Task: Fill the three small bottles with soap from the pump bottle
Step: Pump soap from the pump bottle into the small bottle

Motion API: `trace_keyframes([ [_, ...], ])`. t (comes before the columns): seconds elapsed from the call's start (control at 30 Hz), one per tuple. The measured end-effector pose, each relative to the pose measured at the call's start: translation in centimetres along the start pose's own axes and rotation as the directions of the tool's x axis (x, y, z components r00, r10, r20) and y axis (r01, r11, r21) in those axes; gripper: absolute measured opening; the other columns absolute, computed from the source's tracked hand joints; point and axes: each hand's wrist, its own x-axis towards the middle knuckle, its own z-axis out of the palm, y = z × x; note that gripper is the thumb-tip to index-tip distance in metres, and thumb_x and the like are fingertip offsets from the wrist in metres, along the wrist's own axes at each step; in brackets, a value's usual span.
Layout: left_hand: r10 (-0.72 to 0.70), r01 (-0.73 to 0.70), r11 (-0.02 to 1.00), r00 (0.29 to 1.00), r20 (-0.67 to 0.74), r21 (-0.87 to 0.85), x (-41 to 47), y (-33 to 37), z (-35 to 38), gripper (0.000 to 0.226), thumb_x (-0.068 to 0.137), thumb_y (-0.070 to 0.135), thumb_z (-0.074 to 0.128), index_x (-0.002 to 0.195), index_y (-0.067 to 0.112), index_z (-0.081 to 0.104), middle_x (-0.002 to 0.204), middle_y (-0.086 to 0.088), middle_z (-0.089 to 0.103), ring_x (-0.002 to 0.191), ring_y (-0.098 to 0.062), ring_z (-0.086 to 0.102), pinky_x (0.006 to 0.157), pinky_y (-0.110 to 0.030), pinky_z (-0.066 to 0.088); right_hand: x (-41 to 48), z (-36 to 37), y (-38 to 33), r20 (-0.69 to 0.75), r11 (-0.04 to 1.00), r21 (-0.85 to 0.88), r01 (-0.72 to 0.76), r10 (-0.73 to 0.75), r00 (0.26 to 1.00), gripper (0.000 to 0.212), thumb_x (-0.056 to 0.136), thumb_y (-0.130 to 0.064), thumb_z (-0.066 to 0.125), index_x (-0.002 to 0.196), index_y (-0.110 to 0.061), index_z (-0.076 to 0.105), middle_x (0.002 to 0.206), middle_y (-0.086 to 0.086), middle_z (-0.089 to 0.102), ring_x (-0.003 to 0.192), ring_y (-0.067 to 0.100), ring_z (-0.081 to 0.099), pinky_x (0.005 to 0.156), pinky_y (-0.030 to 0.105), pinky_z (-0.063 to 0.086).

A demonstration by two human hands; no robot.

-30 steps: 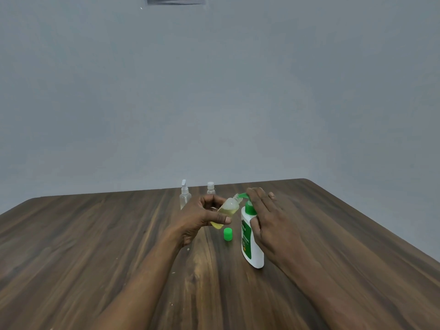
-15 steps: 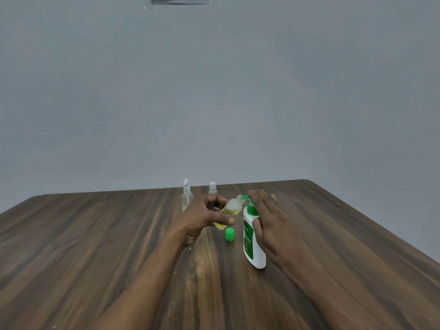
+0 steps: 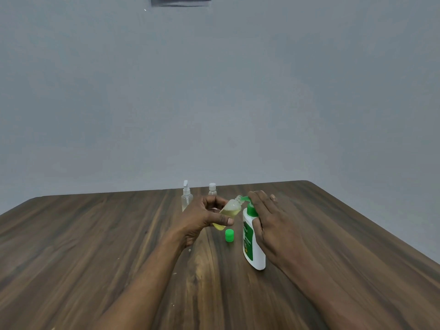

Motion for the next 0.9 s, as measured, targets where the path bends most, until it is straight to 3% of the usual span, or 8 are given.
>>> trace_keyframes([
  [0.17, 0.005, -0.005, 1.000, 1.000, 0.004, -0.010, -0.11, -0.05, 0.02, 0.035, 0.065, -0.006, 0.087, 0.092, 0.014, 0.077, 0.094, -0.010, 0.076, 0.083, -0.018, 0.068, 0.069, -0.028, 0.056, -0.05, 0.32, 0.20, 0.016, 1.000, -0.002, -0.006, 0.006, 1.000, 0.054, 0.092, -0.018, 0.040, 0.146, -0.014, 0.031, 0.151, 0.001, 0.035, 0.140, 0.015, 0.030, 0.114, 0.019, 0.005],
  [0.33, 0.010, -0.010, 1.000, 1.000, -0.002, -0.025, -0.11, 0.11, -0.14, 0.036, 0.065, -0.008, 0.086, 0.093, 0.014, 0.078, 0.096, -0.010, 0.077, 0.085, -0.020, 0.068, 0.070, -0.029, 0.057, -0.01, 0.14, 0.15, -0.004, 1.000, 0.015, -0.022, 0.022, 1.000, 0.059, 0.088, -0.021, 0.033, 0.146, -0.011, 0.031, 0.150, 0.005, 0.037, 0.139, 0.017, 0.033, 0.115, 0.022, 0.009],
  [0.73, 0.020, -0.019, 1.000, 1.000, 0.015, -0.005, -0.08, 0.11, -0.09, 0.034, 0.064, -0.005, 0.088, 0.090, 0.016, 0.079, 0.092, -0.008, 0.077, 0.078, -0.015, 0.070, 0.067, -0.025, 0.056, 0.10, 0.17, -0.02, 0.008, 0.999, 0.016, -0.032, 0.032, 0.999, 0.054, 0.092, -0.013, 0.047, 0.145, -0.013, 0.035, 0.150, 0.003, 0.038, 0.140, 0.019, 0.032, 0.112, 0.020, 0.006],
  [0.9, 0.026, -0.026, 1.000, 1.000, 0.004, -0.004, -0.05, 0.11, -0.16, 0.035, 0.063, -0.006, 0.088, 0.090, 0.015, 0.079, 0.093, -0.010, 0.077, 0.080, -0.017, 0.070, 0.068, -0.026, 0.056, 0.09, -0.11, 0.07, 0.026, 1.000, -0.012, 0.013, -0.013, 1.000, 0.057, 0.095, -0.015, 0.041, 0.149, -0.014, 0.023, 0.154, 0.001, 0.028, 0.143, 0.013, 0.023, 0.114, 0.016, -0.001],
])
